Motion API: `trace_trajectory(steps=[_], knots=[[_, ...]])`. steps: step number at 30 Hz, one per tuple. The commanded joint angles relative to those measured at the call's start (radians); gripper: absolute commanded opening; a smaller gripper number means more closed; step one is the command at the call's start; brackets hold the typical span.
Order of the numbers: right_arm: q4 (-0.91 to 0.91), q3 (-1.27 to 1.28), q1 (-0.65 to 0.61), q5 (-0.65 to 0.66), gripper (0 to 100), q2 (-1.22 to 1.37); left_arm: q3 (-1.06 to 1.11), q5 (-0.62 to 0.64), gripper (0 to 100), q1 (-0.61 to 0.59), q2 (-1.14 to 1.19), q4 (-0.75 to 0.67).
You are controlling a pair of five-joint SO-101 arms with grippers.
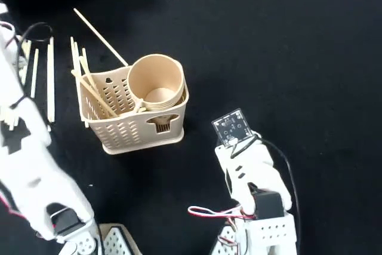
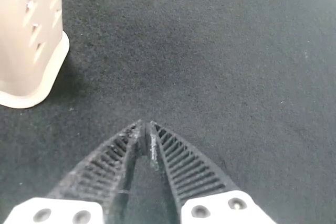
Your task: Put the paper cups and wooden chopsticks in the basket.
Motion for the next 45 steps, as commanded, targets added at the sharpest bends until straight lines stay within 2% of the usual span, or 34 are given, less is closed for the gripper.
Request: trace_trajectory(steps=[1, 4, 7, 14, 18, 24, 27, 30, 35, 37, 39, 42, 45], knots=[[0.002, -0.004, 0.009, -0.003, 1.2, -0.081, 0.222, 0.029, 3, 0.05, -0.376, 0.002], [0.002, -0.004, 0.009, -0.003, 1.2, -0.081, 0.363, 0.028, 3, 0.11, -0.591, -0.003], [0.002, -0.004, 0.009, -0.003, 1.2, -0.081, 0.498, 0.031, 3, 0.168, -0.796, -0.068], [0.002, -0.004, 0.009, -0.003, 1.2, -0.081, 0.924, 0.032, 3, 0.369, -1.277, -0.39], [0.002, -0.004, 0.009, -0.003, 1.2, -0.081, 1.251, 0.032, 3, 0.479, -1.559, -0.684], [0.002, -0.004, 0.011, -0.003, 1.2, -0.081, 1.817, 0.032, 3, 0.595, -1.898, -1.258], [0.002, -0.004, 0.011, -0.003, 1.2, -0.081, 2.075, 0.031, 3, 0.625, -1.999, -1.47], [0.002, -0.004, 0.011, -0.003, 1.2, -0.081, 2.262, 0.031, 3, 0.627, -2.048, -1.611], [0.002, -0.004, 0.011, -0.003, 1.2, -0.081, 2.345, 0.031, 3, 0.625, -2.056, -1.611], [0.0, -0.004, 0.011, -0.003, 1.2, -0.081, 2.324, 0.034, 8, 0.625, -2.064, -1.556], [0.0, -0.004, 0.011, -0.003, 1.2, -0.081, 2.275, 0.075, 15, 0.627, -2.064, -1.479], [0.0, -0.004, 0.011, -0.003, 1.2, -0.081, 2.141, 0.201, 19, 0.584, -2.055, -1.3], [0.0, -0.004, 0.011, -0.003, 1.2, -0.081, 1.988, 0.203, 21, 0.518, -2.053, -1.134]])
